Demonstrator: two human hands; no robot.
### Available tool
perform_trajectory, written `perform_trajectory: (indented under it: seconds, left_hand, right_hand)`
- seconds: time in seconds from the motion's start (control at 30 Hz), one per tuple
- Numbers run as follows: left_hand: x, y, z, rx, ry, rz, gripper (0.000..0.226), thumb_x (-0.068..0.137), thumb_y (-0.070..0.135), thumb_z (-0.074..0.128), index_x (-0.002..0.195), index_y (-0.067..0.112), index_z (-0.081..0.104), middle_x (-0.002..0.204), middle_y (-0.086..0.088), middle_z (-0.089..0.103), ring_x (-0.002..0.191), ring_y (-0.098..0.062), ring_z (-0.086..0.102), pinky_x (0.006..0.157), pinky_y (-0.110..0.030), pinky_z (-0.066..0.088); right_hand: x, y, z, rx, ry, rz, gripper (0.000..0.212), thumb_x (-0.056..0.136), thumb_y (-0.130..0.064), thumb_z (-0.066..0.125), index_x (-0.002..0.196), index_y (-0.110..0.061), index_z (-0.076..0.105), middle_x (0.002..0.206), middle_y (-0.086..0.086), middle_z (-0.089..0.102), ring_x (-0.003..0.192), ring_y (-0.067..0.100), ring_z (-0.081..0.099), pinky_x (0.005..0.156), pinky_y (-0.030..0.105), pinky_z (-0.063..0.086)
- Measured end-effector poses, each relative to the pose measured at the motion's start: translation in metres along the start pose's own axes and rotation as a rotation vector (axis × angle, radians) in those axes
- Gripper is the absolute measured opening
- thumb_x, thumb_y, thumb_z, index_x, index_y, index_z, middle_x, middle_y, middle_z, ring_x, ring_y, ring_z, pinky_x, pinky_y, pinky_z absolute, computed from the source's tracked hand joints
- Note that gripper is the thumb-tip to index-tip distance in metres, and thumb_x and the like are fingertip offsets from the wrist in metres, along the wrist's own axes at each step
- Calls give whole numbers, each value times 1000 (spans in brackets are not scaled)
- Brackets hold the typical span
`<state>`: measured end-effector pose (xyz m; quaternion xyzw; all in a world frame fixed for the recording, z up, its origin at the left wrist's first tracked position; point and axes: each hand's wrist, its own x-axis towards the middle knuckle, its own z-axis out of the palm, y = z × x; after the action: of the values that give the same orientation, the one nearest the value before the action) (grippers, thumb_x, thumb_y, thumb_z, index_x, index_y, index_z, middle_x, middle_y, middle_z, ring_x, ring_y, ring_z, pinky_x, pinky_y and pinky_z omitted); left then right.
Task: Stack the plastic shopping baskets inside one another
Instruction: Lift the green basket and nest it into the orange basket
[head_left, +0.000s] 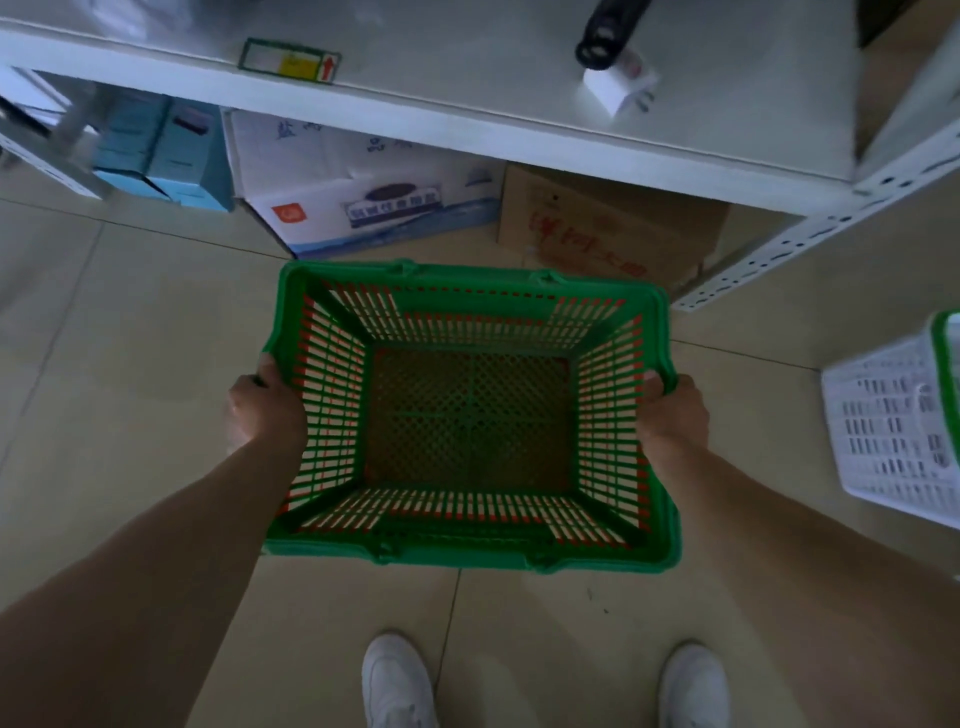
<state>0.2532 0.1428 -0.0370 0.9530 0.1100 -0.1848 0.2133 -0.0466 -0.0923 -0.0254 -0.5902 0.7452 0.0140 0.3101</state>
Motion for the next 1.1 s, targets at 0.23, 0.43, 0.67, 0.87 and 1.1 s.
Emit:
perform_trajectory:
  seconds: [0.23, 0.43, 0.67, 0.87, 1.1]
  left_hand:
    - [-50, 29, 35, 113, -37, 113, 75, 99, 63, 25, 99, 1, 67, 94, -23, 68, 80, -39, 65, 72, -46, 54]
    - [-85, 50, 65, 134, -51, 180, 77, 98, 66, 26, 98, 1, 67, 96, -26, 68, 85, -43, 67, 79, -53, 56]
    - [-119, 68, 90, 120, -68, 235, 75, 98, 64, 26, 97, 2, 67, 97, -26, 69, 85, -43, 68, 81, -56, 58]
    - [-144, 81, 103, 137, -80, 277, 71, 101, 60, 27, 101, 1, 67, 103, -28, 68, 90, -44, 66, 83, -54, 55]
    - [-165, 90, 117, 149, -75, 286, 73, 101, 62, 24, 104, 2, 67, 104, -27, 68, 91, -43, 67, 83, -54, 56]
  right_hand:
    - [35, 52, -41, 65, 23, 37, 42, 102, -42, 37, 118, -7, 54, 100, 12, 61, 81, 26, 56, 70, 33, 45]
    - [57, 91, -73, 105, 19, 57, 43, 102, -42, 37, 116, -5, 54, 101, 14, 61, 87, 31, 59, 74, 37, 48]
    - [76, 119, -99, 111, 62, 75, 41, 101, -42, 38, 113, -6, 55, 97, 14, 60, 93, 37, 63, 82, 45, 52]
    - [87, 138, -114, 128, 81, 88, 45, 100, -46, 38, 113, -5, 55, 103, 19, 64, 95, 40, 63, 86, 54, 53]
    - [98, 156, -126, 140, 104, 96, 46, 100, -46, 38, 109, -5, 56, 102, 21, 65, 93, 41, 64, 84, 56, 53]
